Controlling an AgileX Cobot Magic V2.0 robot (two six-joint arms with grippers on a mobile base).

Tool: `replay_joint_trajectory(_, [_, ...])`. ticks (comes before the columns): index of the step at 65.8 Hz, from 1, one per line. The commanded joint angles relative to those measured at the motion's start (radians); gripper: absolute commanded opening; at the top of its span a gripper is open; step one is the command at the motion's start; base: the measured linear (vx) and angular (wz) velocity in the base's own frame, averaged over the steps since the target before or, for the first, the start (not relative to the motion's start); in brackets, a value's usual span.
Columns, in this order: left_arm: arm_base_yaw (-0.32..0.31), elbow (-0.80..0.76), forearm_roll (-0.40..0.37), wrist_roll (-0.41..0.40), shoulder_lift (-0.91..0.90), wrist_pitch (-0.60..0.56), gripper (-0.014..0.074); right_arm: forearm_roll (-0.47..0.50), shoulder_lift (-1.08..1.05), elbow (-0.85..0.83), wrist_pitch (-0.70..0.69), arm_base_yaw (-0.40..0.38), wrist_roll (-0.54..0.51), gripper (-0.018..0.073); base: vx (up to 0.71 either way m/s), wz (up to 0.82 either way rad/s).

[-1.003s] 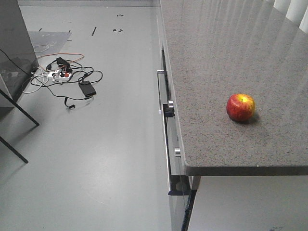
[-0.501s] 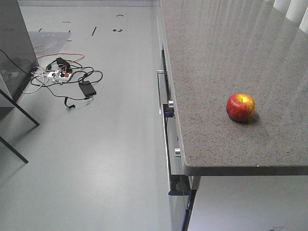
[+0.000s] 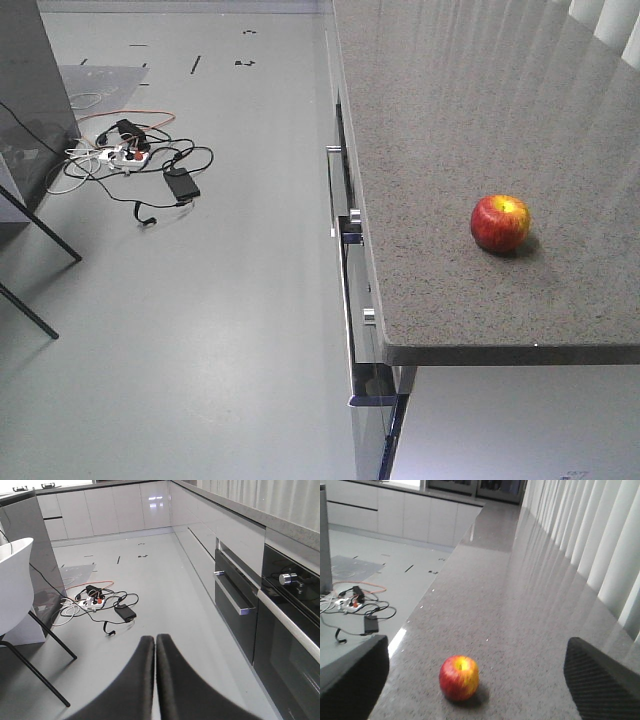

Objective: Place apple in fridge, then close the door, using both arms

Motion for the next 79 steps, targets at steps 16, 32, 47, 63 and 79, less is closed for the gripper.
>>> replay_joint_trajectory(16, [0.002,0.015,0.002,-0.009,-0.007,-0.072,-0.0006,0.043,0.304,-0.294,0.05,0.0,-0.052,0.0696,0.0,0.0])
replay_joint_trajectory(32, [0.002,0.015,0.002,-0.009,-0.007,-0.072,-0.0006,0.083,0.591,-0.515,0.166,0.0,-0.052,0.0687,0.0,0.0])
replay_joint_trajectory(47, [0.002,0.015,0.002,-0.009,-0.007,-0.072,-0.0006,0.139,0.824,-0.622,0.172,0.0,-0.048,0.0685,0.0,0.0])
replay_joint_trajectory(63, [0.002,0.015,0.002,-0.009,-0.007,-0.072,-0.0006,0.151,1.031,-0.728,0.19,0.0,-0.043,0.0681,0.0,0.0])
replay_joint_trajectory(79, [0.002,0.015,0.002,-0.009,-0.007,-0.072,-0.0006,0.145,1.155,-0.77,0.175,0.0,-0.036,0.0675,0.0,0.0])
